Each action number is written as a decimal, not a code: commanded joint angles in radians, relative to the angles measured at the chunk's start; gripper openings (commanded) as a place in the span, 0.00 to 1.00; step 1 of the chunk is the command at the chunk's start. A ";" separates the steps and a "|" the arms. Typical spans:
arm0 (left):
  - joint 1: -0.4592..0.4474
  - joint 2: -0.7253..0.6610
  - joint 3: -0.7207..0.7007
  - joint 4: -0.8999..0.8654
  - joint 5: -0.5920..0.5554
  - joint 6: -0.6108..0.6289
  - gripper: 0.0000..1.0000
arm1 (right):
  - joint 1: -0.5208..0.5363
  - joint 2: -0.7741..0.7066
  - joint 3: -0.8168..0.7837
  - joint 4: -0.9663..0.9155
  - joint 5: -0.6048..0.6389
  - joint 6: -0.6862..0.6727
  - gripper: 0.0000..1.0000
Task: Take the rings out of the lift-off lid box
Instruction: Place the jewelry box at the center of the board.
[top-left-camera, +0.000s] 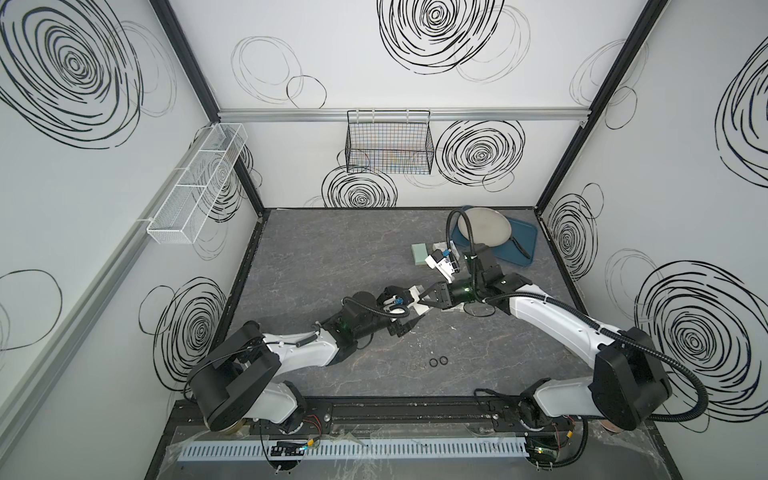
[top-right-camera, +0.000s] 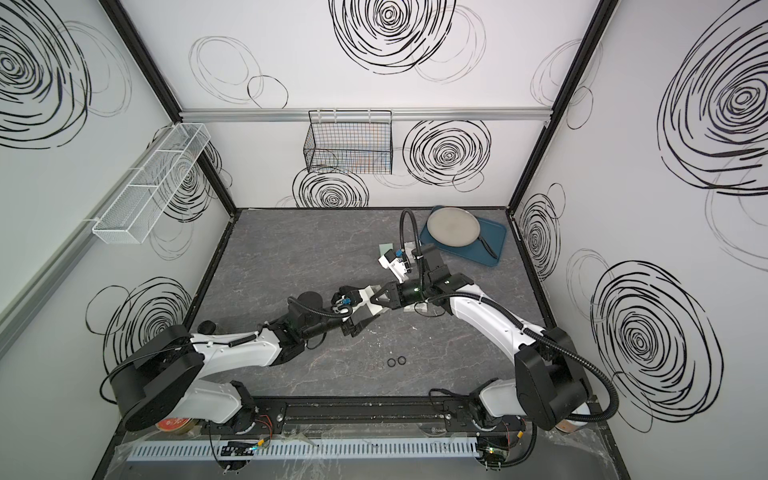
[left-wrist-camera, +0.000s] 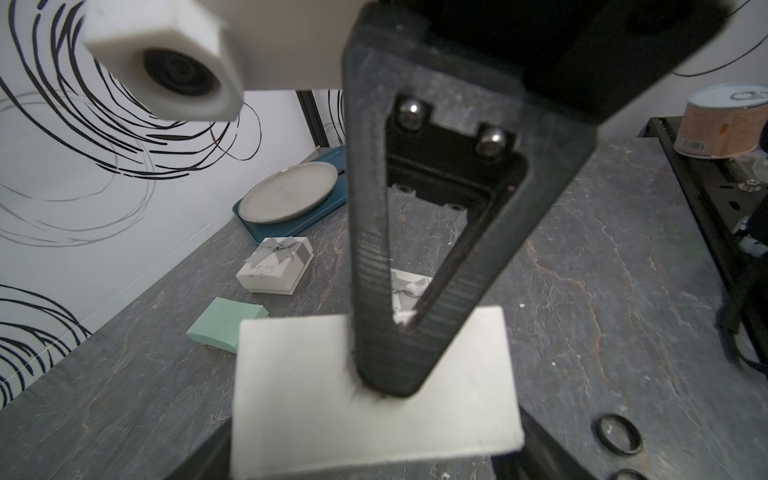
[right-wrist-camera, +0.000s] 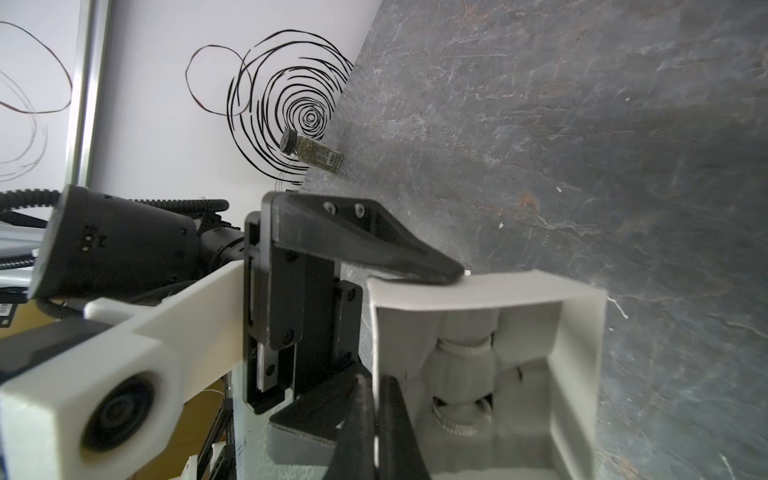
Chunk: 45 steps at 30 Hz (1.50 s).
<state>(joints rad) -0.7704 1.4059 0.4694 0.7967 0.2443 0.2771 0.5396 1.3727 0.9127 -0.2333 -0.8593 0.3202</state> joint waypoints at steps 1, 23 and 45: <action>0.004 -0.046 -0.021 0.080 -0.057 -0.008 0.95 | 0.003 -0.014 0.025 -0.043 0.069 -0.004 0.00; -0.087 -0.674 -0.295 -0.255 -0.349 -0.027 1.00 | 0.361 0.200 0.199 -0.283 1.073 -0.320 0.00; -0.086 -0.665 -0.290 -0.275 -0.397 -0.075 1.00 | 0.337 0.208 0.004 -0.056 0.705 -0.898 0.00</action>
<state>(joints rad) -0.8528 0.7551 0.1829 0.4942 -0.1333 0.2199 0.8810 1.5520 0.8974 -0.3046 -0.0845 -0.4641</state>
